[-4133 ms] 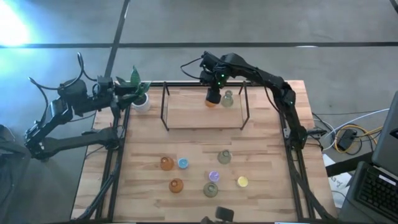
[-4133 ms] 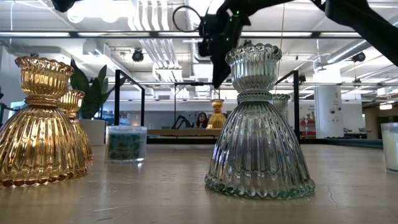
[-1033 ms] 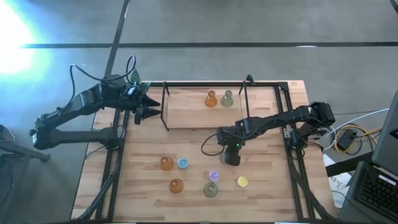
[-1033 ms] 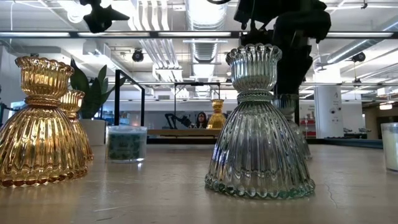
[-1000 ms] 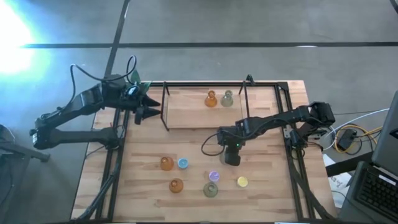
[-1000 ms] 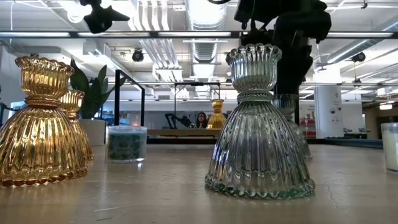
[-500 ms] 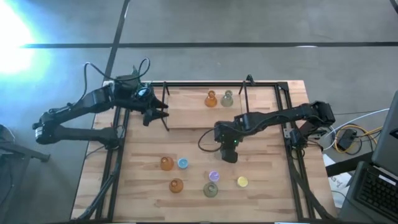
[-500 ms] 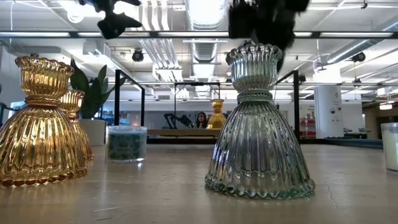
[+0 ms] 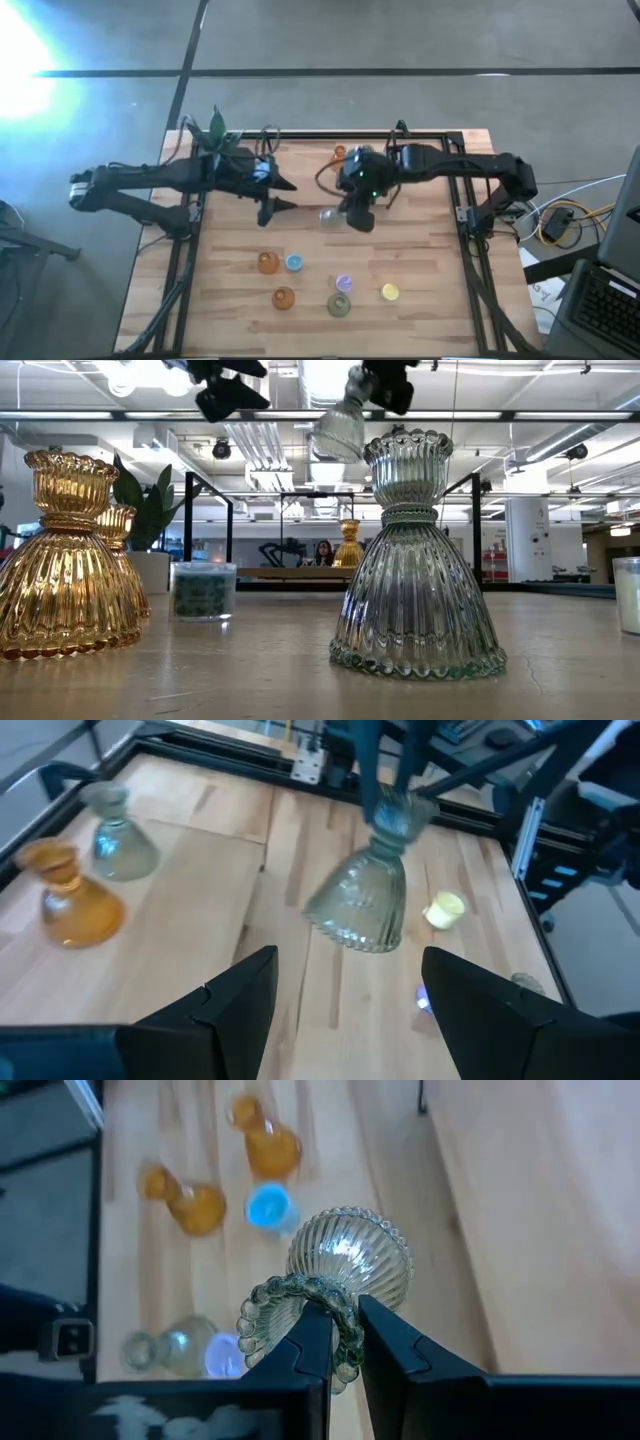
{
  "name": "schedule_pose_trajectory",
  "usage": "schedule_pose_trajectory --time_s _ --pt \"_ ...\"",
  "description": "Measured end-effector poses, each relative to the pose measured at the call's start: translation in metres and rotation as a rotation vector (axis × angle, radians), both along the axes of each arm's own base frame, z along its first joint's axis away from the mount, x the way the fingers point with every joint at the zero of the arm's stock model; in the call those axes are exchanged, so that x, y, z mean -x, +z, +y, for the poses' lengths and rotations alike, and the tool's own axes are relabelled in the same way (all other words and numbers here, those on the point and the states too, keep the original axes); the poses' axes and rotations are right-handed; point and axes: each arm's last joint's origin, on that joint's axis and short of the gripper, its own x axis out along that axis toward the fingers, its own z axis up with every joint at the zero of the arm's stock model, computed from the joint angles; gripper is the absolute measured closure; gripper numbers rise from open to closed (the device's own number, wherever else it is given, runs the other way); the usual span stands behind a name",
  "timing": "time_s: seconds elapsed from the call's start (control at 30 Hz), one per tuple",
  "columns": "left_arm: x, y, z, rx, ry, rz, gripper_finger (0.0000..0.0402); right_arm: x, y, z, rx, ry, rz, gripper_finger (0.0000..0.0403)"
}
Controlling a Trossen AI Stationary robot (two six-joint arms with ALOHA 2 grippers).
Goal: Pick & Place candle stick holders
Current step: Put the top green glass candlestick on the shelf
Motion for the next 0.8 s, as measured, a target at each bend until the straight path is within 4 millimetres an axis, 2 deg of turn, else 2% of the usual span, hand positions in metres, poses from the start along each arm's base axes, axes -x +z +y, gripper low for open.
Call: schedule_pose_trajectory --time_s 0.13,0.27,0.8 --pt "-0.019 -0.009 -0.001 -0.023 -0.024 -0.005 0.0149 0.001 0.014 -0.008 -0.006 -0.009 -0.041 0.038" --pt "-0.038 -0.014 0.001 -0.028 -0.032 -0.059 0.0149 0.002 0.019 -0.012 0.005 -0.008 -0.053 0.038" --pt "-0.102 -0.009 0.003 -0.023 -0.204 -0.071 0.0149 0.002 0.011 -0.013 0.0 -0.001 -0.03 0.038"
